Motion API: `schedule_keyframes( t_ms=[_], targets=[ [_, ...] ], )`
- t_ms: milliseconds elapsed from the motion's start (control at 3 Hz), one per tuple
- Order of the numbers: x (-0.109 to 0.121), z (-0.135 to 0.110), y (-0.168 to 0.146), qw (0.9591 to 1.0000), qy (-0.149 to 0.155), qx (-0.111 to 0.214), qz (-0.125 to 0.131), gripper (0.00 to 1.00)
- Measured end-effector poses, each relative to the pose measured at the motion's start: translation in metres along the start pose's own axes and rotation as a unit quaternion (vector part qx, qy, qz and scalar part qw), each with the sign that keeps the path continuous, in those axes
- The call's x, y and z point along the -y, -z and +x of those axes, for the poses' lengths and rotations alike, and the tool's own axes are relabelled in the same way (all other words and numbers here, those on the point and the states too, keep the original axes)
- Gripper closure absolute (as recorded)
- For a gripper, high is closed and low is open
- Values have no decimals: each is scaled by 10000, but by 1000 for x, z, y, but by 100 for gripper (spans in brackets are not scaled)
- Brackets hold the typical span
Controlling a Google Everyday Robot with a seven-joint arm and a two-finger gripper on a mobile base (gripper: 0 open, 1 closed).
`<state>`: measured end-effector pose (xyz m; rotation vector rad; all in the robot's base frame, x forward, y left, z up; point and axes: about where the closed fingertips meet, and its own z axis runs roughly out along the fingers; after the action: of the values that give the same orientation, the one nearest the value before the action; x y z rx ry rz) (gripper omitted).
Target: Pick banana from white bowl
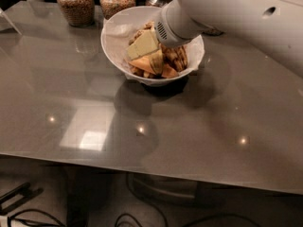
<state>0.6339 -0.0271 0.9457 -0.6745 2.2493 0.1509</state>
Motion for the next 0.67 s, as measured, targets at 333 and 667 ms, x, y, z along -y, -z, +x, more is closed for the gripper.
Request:
schedule_keyframes(
  t_ms=[333,667],
  targets=[
    [3,2,-16,9995,-286,-98,63,0],
    [2,2,-30,9989,-431,-156,31,2]
  ],
)
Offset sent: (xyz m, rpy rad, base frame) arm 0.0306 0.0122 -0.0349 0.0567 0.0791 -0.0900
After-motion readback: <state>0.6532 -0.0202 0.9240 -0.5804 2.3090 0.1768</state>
